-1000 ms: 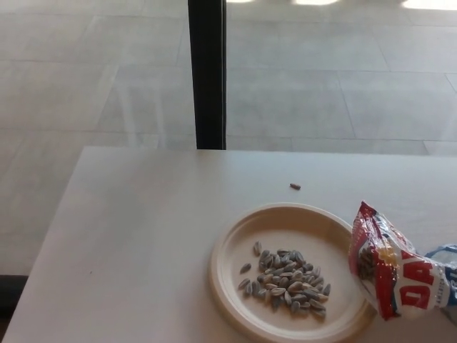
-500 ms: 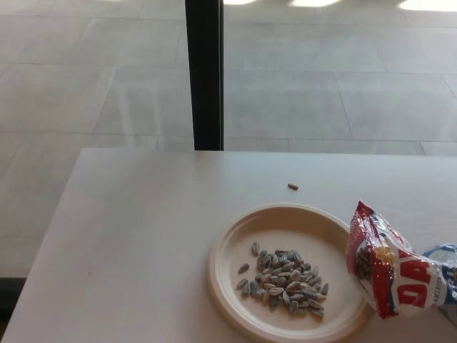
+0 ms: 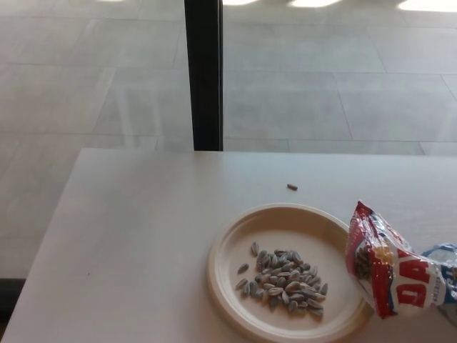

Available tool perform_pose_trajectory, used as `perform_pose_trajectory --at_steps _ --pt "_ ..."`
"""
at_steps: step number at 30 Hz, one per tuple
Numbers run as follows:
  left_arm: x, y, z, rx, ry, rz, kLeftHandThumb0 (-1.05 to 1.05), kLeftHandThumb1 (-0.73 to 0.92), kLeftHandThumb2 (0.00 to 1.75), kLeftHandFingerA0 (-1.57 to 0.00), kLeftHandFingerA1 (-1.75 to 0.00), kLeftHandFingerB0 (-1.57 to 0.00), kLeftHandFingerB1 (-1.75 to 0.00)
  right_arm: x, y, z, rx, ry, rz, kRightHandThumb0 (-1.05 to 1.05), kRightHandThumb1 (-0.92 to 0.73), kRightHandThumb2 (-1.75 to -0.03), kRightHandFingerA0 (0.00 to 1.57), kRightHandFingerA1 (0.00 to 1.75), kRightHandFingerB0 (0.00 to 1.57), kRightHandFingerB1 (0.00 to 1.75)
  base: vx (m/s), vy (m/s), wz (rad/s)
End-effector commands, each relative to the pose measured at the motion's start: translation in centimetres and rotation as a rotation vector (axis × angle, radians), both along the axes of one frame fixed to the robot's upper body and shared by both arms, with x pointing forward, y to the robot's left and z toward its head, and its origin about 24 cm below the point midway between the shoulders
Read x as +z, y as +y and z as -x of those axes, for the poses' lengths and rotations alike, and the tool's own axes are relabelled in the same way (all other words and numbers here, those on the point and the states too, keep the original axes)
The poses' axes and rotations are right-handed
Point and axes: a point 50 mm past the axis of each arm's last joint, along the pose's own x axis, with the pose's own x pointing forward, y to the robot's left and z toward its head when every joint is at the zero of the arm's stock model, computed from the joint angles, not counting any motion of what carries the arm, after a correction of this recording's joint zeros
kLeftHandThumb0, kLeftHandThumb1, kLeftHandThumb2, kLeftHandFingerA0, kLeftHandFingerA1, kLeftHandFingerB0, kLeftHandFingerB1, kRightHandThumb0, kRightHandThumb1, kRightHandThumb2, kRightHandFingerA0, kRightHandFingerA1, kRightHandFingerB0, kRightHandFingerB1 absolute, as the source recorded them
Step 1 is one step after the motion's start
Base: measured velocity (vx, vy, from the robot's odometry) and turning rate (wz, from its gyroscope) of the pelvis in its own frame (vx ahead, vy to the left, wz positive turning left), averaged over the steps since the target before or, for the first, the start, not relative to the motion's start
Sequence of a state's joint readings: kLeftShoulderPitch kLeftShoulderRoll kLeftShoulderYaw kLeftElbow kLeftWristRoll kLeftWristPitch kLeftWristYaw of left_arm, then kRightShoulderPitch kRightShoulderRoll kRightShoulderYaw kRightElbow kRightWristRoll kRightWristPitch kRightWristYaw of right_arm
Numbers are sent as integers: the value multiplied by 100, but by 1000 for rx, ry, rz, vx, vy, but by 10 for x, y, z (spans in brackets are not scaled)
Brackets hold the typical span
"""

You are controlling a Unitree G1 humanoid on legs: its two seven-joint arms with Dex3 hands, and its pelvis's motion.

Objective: The robot uses its right hand to pick up a bag of sunflower seeds kept in the middle of the desk and tilts it over a plate kept next to it to pour out a few seeds and then puts the bag of seeds back on the desk

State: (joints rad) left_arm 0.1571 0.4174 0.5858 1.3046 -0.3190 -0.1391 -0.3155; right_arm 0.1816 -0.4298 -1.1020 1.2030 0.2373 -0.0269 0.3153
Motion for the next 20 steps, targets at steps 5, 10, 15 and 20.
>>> perform_pose_trajectory --at_steps 5,10,15,20 --pt "4 5 -2 -34 34 -47 -72 73 63 -42 -52 -33 -33 -10 13 -12 50 -1 52 -72 -48 -87 0 62 0 50 0 0 0" --pt "3 4 -1 -27 35 -45 -73 72 62 -45 -53 -30 -34 -8 12 -17 108 -2 69 -72 -63 -60 0 76 0 71 0 0 0" --pt "3 3 -1 -34 35 -40 -71 73 62 -41 -52 -27 -35 -6 12 -18 192 6 82 -70 -65 -63 0 69 0 69 0 0 0" --pt "1 2 2 -9 34 -31 -68 71 62 -44 -52 -31 -35 -4 13 -13 247 50 107 -71 -65 -62 0 75 0 69 0 0 0"
